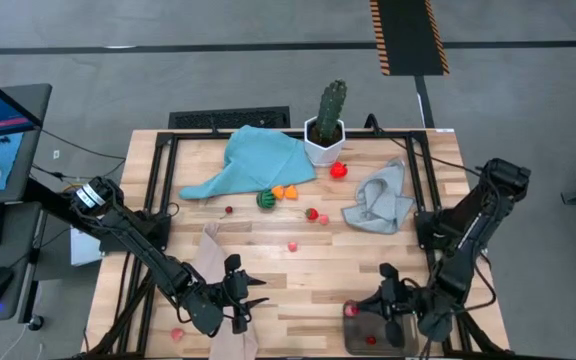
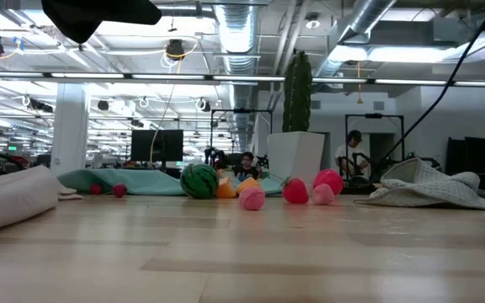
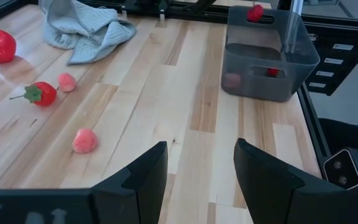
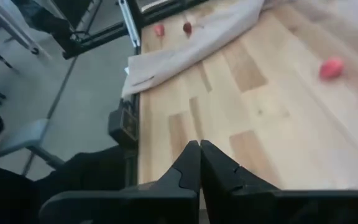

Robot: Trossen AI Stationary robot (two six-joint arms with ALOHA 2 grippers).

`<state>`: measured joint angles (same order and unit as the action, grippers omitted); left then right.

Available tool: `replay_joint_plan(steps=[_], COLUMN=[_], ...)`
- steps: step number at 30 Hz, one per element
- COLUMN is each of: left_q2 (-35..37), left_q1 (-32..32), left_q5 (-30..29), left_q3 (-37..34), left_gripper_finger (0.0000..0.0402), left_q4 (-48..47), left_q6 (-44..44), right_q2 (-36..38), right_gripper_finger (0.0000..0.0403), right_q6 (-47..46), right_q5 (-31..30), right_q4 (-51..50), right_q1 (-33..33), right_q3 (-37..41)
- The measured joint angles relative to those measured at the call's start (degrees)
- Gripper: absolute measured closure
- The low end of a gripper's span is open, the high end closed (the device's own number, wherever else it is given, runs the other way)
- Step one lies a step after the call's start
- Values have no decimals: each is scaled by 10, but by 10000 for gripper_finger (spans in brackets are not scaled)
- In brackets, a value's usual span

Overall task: Pick and placing Produce into tupperware
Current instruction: Put the cherry into the black bin

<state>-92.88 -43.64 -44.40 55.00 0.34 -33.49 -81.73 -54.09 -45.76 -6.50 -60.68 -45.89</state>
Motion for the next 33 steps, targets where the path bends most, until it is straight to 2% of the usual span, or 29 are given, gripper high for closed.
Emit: replay_joint_plan(steps=[3,9,15,24,28,33], left_q2=[0,0,0,0,0,0], left_q1=[0,0,0,4,4,-6], left_q5=[0,0,0,-13,-44,-26], left_q3=[0,0,0,0,0,0], left_gripper_finger=[228,228,228,228,228,228], left_q4=[0,0,0,0,5,16], left_q6=[0,0,0,14,46,111], right_q2=[-20,-67,-101,-95,-79,-62], right_gripper_finger=[372,392,355,341,340,339], right_q6=[-43,-115,-164,-147,-104,-33], right_q5=[1,1,10,16,13,3], right_q4=[0,0,0,1,1,2], right_q1=[-11,-23,-23,-20,-11,16], right_q3=[0,0,0,0,0,0])
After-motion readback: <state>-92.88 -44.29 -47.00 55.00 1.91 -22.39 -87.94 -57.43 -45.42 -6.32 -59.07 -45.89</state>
